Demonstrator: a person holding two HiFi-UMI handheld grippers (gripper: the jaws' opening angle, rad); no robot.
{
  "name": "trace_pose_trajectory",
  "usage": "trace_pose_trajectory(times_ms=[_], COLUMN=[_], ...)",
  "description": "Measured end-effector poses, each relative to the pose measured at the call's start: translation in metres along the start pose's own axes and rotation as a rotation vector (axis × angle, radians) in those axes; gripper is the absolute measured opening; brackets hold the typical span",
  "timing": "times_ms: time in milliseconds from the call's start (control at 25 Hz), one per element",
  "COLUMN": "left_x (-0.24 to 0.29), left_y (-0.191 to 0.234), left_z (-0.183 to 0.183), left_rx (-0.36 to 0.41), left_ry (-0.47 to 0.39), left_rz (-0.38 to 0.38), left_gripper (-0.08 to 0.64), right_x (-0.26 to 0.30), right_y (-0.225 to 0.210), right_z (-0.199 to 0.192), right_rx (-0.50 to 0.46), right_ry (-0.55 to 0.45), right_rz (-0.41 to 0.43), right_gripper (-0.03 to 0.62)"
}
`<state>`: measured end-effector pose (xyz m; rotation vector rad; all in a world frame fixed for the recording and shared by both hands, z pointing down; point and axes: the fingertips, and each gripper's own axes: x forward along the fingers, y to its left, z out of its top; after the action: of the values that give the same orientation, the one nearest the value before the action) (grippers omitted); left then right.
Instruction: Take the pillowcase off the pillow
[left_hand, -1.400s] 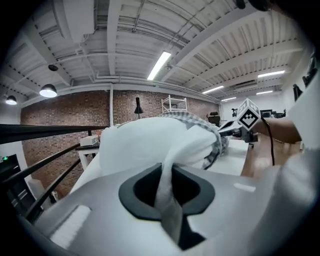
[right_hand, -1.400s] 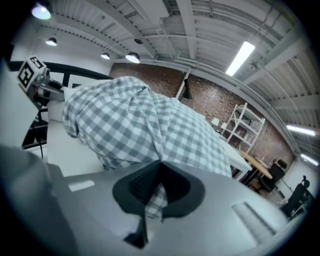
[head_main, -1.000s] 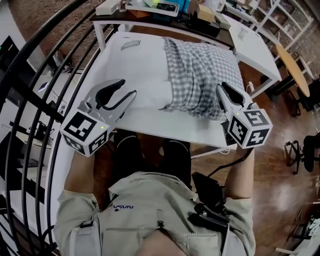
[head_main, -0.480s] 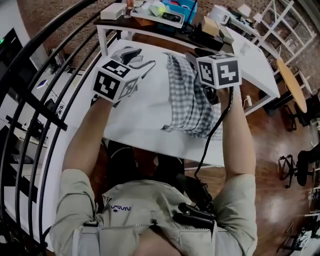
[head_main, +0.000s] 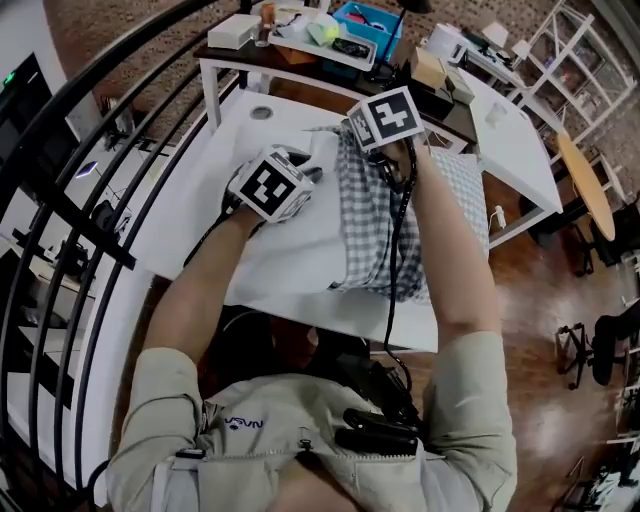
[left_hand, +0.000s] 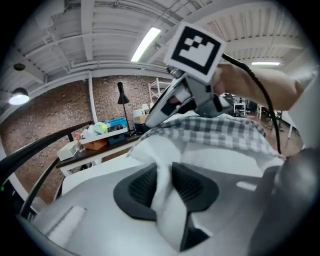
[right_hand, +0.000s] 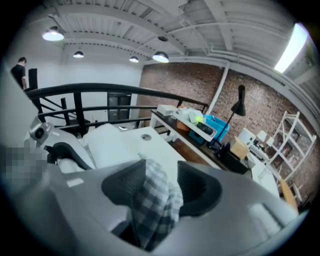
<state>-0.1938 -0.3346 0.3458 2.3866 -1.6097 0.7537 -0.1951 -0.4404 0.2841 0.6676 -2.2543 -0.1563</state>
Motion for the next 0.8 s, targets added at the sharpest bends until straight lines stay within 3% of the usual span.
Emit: trace_pose_trajectory(times_ms=[80, 160, 240, 280, 480, 680, 800], left_x=[0.000, -0.002, -0.012, -0.022, -0.088, -0.141, -0.134], left_y=[-0.019, -0.029, -0.032, -0.031, -0.020, 0.005, 0.022], left_z=[-0.006, -0.010, -0.008, -0.003, 0.029, 0.041, 0.018], left_rx=[0.065, 0.130, 0.163, 0.165, 0.103, 0.009, -0.080], left_ry=[0.010, 0.002, -0.038, -0.067, -0.225, -0.322, -0.302], left_rz=[-0.004, 0.032, 0.075, 0.089, 0.108, 0.126, 0.121], left_gripper=[0.055, 0.026, 0.020, 0.018, 0.014, 0.012, 0.012], right_x=[0.015, 0.023, 0.022, 0.018, -0.013, -0.060, -0.074], right_y=[0.009, 0.007, 0.002, -0.002, -0.049, -0.123, -0.147], right_z=[-0.021, -0.037, -0.044, -0.045, -0.032, -0.069, -0.112], right_rx=[-0.063, -0.134, -0.161, -0.167, -0.195, -0.062, 0.041], right_ry=[0.090, 0.156, 0.181, 0.185, 0.130, 0.168, 0.197], right_rz=[0.006, -0.046, -0.103, -0.136, -0.300, -0.477, -0.494], right_gripper=[0.199, 0.194, 0.122, 0.055, 0.022, 0.021, 0.015])
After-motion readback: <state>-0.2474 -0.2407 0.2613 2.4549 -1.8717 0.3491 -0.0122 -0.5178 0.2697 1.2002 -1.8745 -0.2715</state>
